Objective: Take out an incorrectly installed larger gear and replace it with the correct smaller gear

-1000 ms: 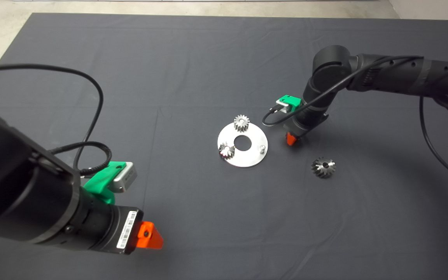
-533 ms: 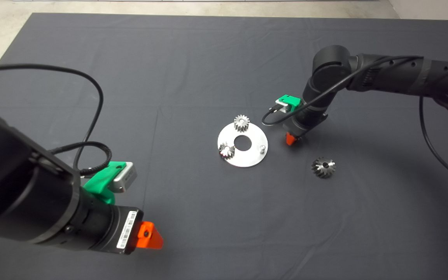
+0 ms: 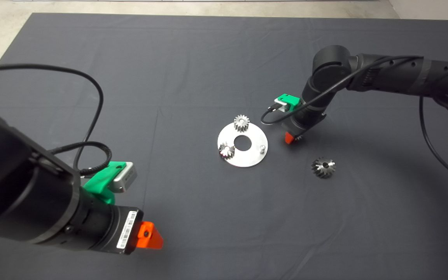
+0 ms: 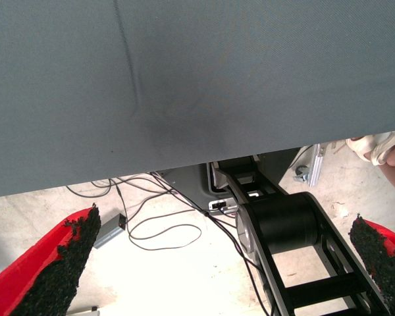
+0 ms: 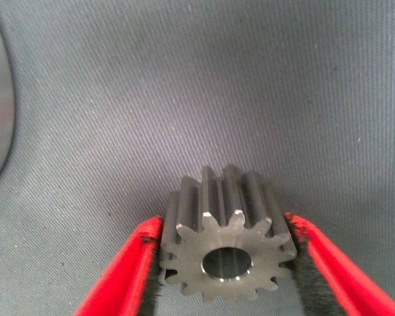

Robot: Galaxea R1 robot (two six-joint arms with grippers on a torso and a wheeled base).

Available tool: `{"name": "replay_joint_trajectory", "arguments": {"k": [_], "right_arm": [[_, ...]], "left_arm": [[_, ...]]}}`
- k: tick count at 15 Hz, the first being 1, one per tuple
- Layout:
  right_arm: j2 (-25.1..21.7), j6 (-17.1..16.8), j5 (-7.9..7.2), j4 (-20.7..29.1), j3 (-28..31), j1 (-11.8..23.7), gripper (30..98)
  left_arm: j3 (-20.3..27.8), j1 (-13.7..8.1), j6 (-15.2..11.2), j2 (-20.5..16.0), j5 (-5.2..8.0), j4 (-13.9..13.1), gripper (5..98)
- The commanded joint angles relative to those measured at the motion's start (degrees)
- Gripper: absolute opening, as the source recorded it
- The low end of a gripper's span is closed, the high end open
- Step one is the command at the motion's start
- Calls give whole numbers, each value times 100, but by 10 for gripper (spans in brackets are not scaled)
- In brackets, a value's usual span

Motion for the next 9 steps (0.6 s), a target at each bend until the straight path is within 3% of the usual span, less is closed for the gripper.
{"name": "replay_joint_trajectory", "arguments": {"k": [1,9], "right_arm": [[25,-33,76,-214,-4,133,465],[25,-25,84,-214,5,125,431]], "left_arm": [[92,-41,-14,-12,1,-113,977],[92,-37,-22,-12,1,-113,977]]}}
